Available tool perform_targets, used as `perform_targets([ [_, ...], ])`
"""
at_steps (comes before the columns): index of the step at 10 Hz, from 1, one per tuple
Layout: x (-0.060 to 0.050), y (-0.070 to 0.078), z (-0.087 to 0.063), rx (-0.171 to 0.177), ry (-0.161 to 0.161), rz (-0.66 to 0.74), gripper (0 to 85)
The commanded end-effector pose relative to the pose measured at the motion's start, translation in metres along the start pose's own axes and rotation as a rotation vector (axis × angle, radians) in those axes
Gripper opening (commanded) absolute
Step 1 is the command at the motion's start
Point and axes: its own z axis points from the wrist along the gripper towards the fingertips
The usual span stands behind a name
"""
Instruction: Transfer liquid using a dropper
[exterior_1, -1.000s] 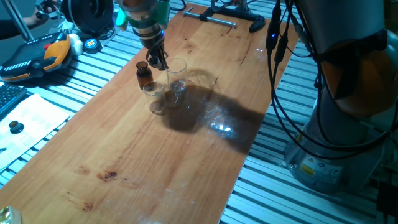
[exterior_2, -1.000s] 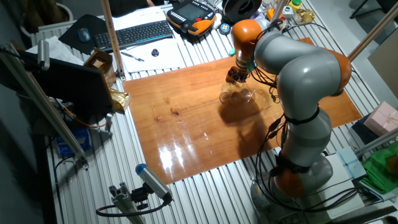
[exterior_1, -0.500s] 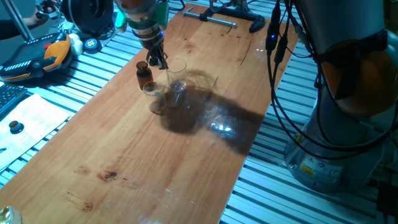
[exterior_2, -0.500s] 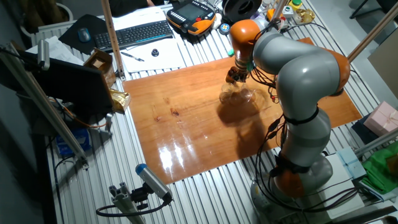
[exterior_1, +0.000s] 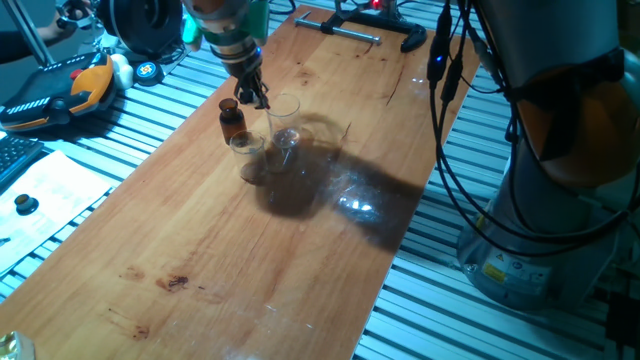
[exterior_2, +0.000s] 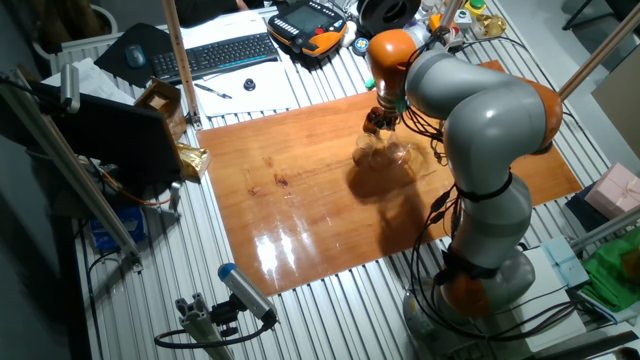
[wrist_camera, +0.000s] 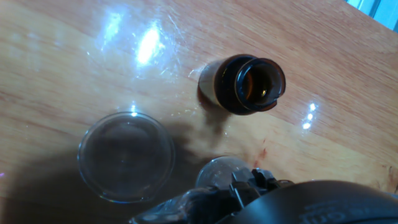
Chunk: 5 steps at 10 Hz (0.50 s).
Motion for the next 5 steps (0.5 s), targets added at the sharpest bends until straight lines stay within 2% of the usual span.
perform_targets([
  [1, -0.0004, -0.0004, -0.0051, -0.001, 0.006, 0.000, 4.7],
  [5, -0.0008, -0.0008, -0.0138, -0.019, 0.019, 0.000, 5.7],
])
